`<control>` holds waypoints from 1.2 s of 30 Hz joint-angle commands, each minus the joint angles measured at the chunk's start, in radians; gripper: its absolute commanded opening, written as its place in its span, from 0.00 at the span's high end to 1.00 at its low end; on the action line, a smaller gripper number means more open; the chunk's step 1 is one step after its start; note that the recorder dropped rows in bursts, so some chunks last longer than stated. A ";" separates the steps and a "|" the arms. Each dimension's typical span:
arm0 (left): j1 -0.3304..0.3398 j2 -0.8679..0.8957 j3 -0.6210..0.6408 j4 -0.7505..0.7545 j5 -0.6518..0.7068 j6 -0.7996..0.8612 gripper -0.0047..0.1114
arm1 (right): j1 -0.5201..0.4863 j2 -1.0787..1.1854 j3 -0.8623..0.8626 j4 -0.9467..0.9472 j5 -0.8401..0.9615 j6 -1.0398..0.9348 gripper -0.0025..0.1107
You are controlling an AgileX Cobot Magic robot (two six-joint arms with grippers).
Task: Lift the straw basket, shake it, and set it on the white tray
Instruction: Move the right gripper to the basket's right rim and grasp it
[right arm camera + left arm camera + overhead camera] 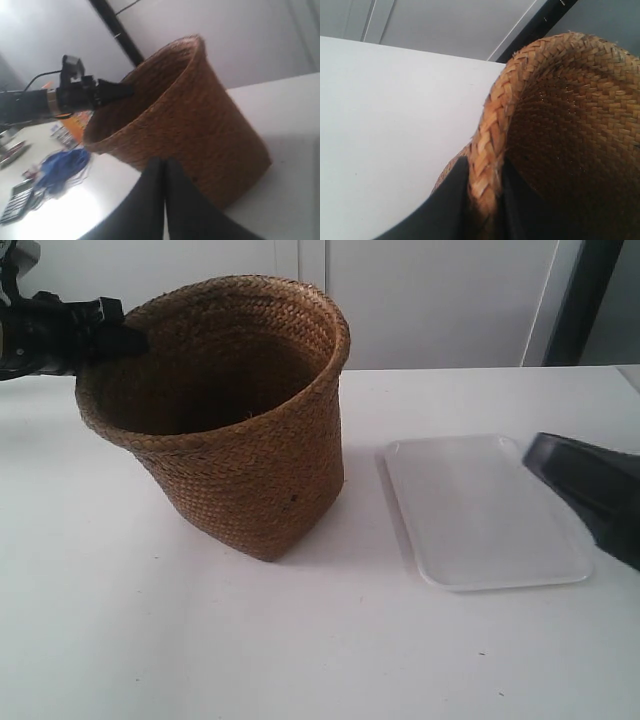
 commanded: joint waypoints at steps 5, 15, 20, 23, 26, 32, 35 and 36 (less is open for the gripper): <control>0.000 -0.005 -0.004 0.024 0.010 0.001 0.96 | 0.003 0.477 -0.179 0.073 -0.507 -0.044 0.98; 0.000 -0.005 -0.004 0.024 0.017 0.001 0.96 | 0.015 0.554 -0.196 0.185 -0.507 -0.119 0.98; 0.000 -0.005 -0.004 0.024 0.017 0.001 0.96 | 0.072 0.566 -0.279 0.138 -0.368 -0.103 0.93; -0.001 -0.005 -0.004 0.024 0.005 0.003 0.96 | 0.162 0.594 -0.393 0.127 -0.288 -0.033 0.55; -0.025 -0.005 -0.004 0.024 0.033 0.051 0.96 | 0.227 0.596 -0.480 0.114 0.032 0.027 0.31; -0.080 -0.005 -0.004 0.024 0.106 0.078 0.96 | 0.360 0.727 -0.666 0.077 0.333 0.137 0.33; -0.082 -0.005 -0.004 0.024 0.097 0.078 0.96 | 0.388 0.830 -0.699 0.044 0.374 0.153 0.33; -0.082 -0.005 -0.004 0.024 0.097 0.078 0.96 | 0.399 0.868 -0.714 0.042 0.436 0.150 0.33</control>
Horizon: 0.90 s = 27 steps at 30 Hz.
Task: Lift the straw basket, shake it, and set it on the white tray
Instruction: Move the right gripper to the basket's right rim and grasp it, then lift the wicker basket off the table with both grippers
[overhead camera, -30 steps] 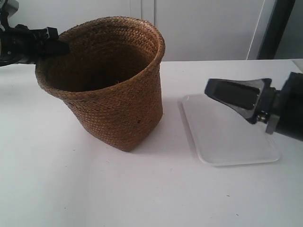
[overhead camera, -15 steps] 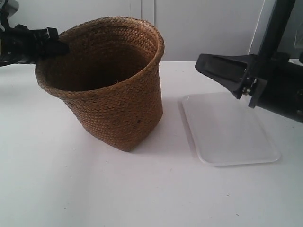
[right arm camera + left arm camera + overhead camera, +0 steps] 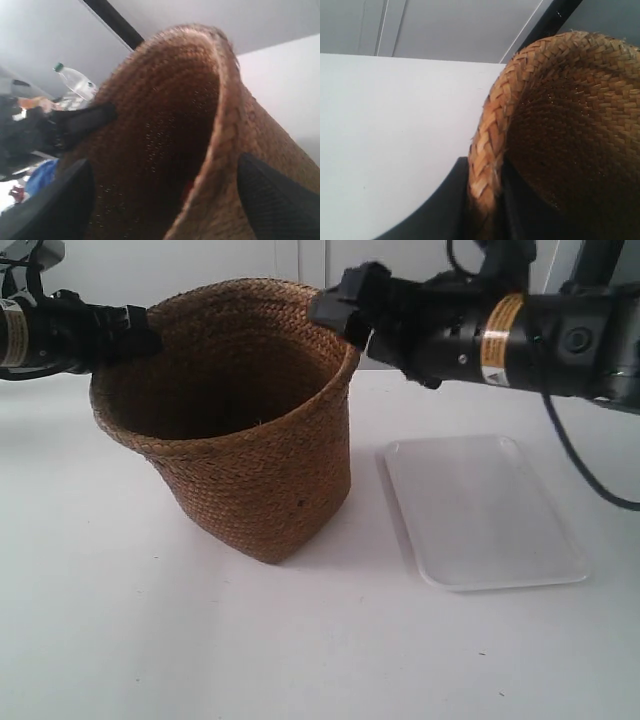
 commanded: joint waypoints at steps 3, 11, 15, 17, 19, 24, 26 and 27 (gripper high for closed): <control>-0.012 -0.003 0.000 0.023 -0.020 0.013 0.96 | 0.032 0.158 -0.062 -0.033 0.173 -0.027 0.36; -0.013 -0.003 0.019 0.023 -0.131 0.011 0.96 | 0.032 0.208 -0.102 -0.033 -0.021 -0.095 0.97; -0.013 -0.052 0.087 0.005 -0.162 0.103 0.96 | 0.032 0.166 -0.096 -0.043 -0.189 -0.137 0.98; -0.015 -0.119 0.133 -0.016 -0.169 0.145 0.96 | 0.032 0.108 -0.094 -0.100 -0.190 -0.130 0.98; -0.034 -0.208 0.178 -0.025 -0.163 0.180 0.96 | 0.032 0.024 -0.089 -0.185 -0.173 -0.109 0.98; -0.189 -0.502 0.402 -0.137 0.025 0.341 0.96 | 0.069 -0.207 0.048 -0.524 -0.085 0.208 0.98; -0.285 -0.566 0.534 -0.222 0.224 0.422 0.96 | 0.126 -0.238 0.182 -0.512 0.109 0.225 0.98; -0.326 -0.574 0.591 -0.319 0.319 0.512 0.96 | 0.155 -0.236 0.237 -0.483 0.235 0.192 0.98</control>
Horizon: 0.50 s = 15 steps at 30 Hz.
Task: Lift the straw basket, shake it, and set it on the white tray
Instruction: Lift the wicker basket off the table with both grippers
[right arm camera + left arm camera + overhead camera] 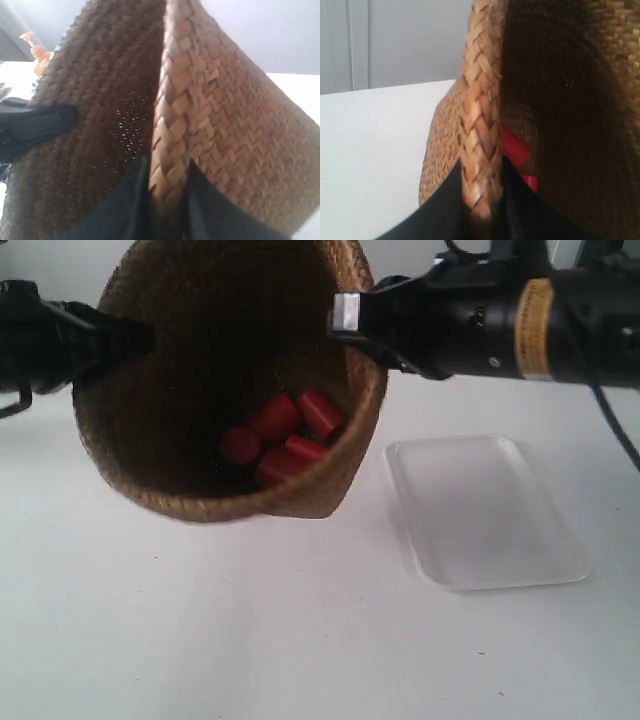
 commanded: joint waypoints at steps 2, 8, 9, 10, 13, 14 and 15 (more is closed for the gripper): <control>-0.198 -0.090 0.254 -0.391 0.312 0.519 0.96 | 0.124 -0.036 0.228 -0.019 0.399 -0.024 0.98; -0.364 -0.248 0.165 -0.488 0.451 0.638 0.96 | 0.182 -0.212 0.127 -0.087 0.215 -0.059 0.98; -0.414 -0.295 0.162 -0.488 0.504 0.640 0.96 | 0.202 -0.255 0.127 -0.093 0.225 -0.056 0.98; -0.454 -0.327 0.171 -0.488 0.550 0.645 0.96 | 0.221 -0.287 0.161 -0.092 0.246 -0.056 0.98; -0.552 -0.381 0.267 -0.503 0.665 0.643 0.96 | 0.274 -0.278 0.314 -0.040 0.386 -0.048 0.98; -0.561 -0.378 0.303 -0.504 0.665 0.643 0.96 | 0.288 -0.249 0.355 -0.040 0.478 -0.041 0.98; -0.557 -0.378 0.311 -0.504 0.663 0.643 0.96 | 0.297 -0.230 0.366 -0.051 0.560 -0.019 0.98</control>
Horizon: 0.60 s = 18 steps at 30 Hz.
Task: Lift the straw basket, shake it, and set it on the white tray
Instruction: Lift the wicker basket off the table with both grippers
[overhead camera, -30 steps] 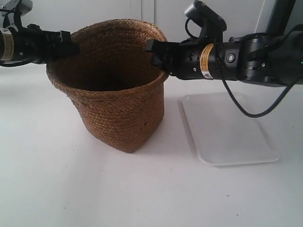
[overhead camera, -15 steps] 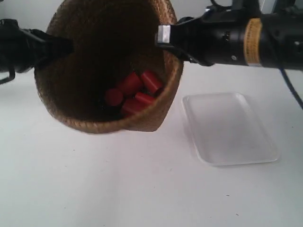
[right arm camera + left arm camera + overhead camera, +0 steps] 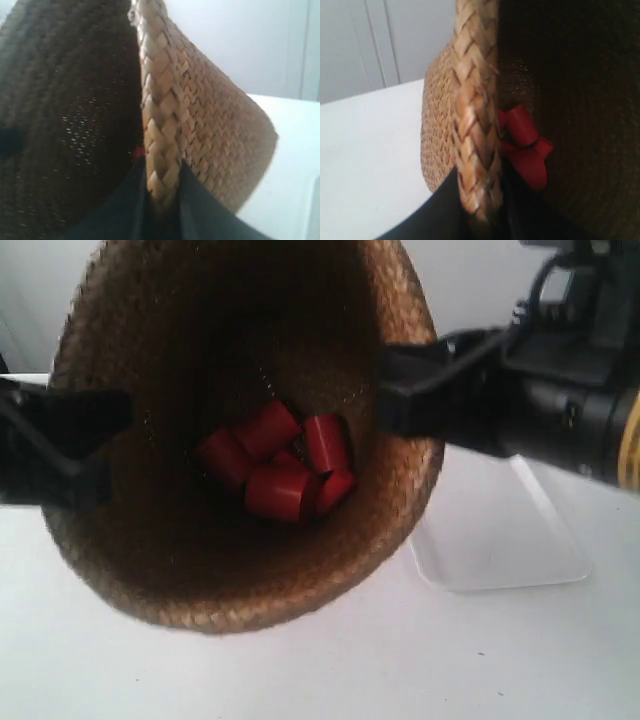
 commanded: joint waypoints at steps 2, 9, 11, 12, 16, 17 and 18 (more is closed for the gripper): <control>-0.040 -0.013 0.014 0.061 0.071 0.061 0.96 | 0.063 0.070 0.075 -0.087 0.232 0.019 0.98; -0.171 -0.091 -0.113 0.035 0.220 0.109 0.96 | 0.162 -0.086 -0.067 -0.073 0.042 -0.004 0.98; -0.193 -0.068 -0.018 0.041 0.210 0.058 0.96 | 0.179 -0.061 0.028 -0.036 0.101 -0.001 0.98; -0.193 -0.048 0.024 0.087 0.193 0.018 0.96 | 0.180 -0.032 0.064 -0.030 0.153 0.000 0.98; -0.195 -0.012 -0.004 0.400 0.328 -0.270 0.96 | 0.180 0.002 0.050 -0.080 0.294 0.014 0.98; -0.203 -0.025 -0.038 0.409 0.335 -0.264 0.96 | 0.184 -0.022 0.008 -0.078 0.250 -0.010 0.98; -0.216 -0.041 -0.066 0.388 0.330 -0.223 0.96 | 0.195 -0.047 -0.025 -0.068 0.199 -0.046 0.98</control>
